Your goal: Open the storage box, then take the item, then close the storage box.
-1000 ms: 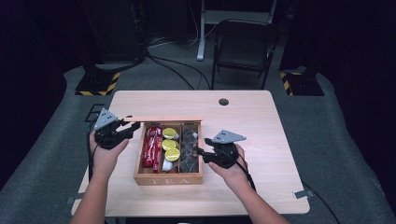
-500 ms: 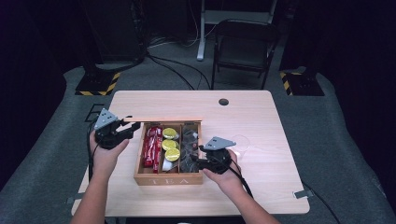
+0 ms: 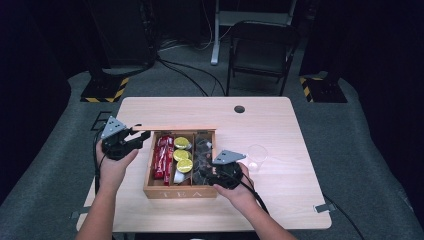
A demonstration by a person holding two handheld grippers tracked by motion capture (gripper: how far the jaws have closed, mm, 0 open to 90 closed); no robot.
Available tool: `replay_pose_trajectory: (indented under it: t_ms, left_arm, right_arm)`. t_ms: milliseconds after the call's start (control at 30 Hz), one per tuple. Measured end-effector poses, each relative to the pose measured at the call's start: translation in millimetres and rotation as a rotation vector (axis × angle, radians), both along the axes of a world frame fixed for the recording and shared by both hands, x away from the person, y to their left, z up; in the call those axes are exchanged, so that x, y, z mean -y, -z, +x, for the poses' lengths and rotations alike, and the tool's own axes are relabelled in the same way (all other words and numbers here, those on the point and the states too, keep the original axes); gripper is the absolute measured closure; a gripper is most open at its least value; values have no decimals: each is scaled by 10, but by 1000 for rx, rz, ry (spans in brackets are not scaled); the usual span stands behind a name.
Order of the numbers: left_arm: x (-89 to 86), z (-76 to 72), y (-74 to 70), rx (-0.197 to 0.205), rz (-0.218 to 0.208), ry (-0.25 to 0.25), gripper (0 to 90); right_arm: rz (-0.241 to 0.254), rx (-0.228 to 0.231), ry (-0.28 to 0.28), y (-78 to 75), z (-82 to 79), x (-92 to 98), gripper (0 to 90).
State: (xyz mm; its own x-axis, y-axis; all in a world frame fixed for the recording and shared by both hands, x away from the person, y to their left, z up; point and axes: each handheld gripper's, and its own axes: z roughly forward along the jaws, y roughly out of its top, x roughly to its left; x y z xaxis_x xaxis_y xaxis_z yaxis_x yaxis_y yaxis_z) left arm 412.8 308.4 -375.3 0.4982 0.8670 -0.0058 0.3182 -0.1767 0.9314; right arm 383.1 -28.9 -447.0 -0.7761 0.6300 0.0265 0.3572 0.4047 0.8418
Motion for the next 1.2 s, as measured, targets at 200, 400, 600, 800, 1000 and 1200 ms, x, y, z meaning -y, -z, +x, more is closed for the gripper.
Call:
replay_pose_trajectory:
  t_ms: [200, 400, 600, 800, 1000, 1200]
  left_arm:
    - [2, -4, 0, -2, 2, 1, 551]
    - [4, -5, 1, -1, 2, 0, 551]
    - [2, -6, 2, -1, 2, 1, 550]
    - [4, -8, 1, -3, 4, 2, 550]
    - [7, -11, 3, -1, 10, 1, 546]
    - [8, -13, 3, -2, 12, 1, 546]
  right_arm:
    - [-44, 13, 3, 69, 76, -46, 514]
    - [-93, 26, 8, 124, 116, -103, 527]
    - [-112, 13, 9, 176, 161, -119, 591]
    - [-105, -11, 14, 179, 190, -108, 687]
    - [-75, -1, -15, 138, 189, -82, 799]
    - [-52, 11, -30, 77, 167, -62, 888]
